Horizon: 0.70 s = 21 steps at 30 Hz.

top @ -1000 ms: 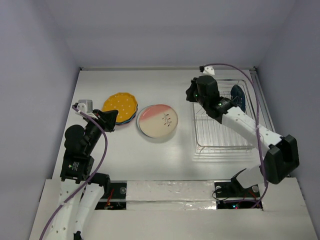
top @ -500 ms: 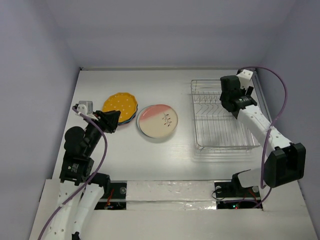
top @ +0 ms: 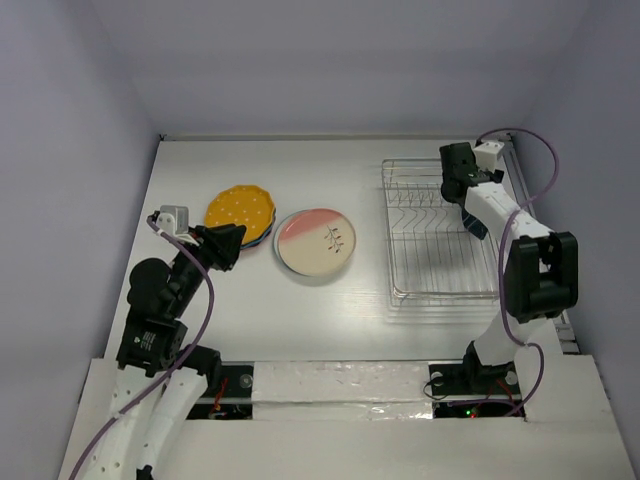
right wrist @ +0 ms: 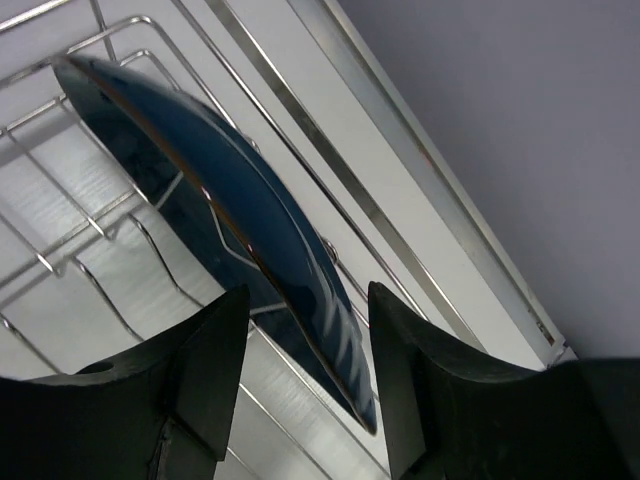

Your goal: Unload the plates from the dish rack

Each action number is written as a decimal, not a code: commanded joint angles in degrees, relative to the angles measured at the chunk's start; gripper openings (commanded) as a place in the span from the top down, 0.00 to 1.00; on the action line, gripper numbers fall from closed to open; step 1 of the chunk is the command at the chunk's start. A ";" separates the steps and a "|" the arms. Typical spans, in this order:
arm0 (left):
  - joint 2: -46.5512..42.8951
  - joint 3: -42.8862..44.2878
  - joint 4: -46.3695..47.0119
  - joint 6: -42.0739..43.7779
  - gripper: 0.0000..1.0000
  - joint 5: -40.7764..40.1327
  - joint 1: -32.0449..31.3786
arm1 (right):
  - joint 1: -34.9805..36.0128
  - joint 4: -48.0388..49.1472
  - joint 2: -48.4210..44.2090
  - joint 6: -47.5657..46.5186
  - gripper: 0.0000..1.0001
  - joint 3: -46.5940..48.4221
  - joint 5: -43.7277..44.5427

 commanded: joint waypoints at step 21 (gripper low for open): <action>-2.15 2.86 0.66 0.69 0.74 -2.37 -3.50 | 1.42 4.76 -0.57 -11.37 1.00 9.26 12.16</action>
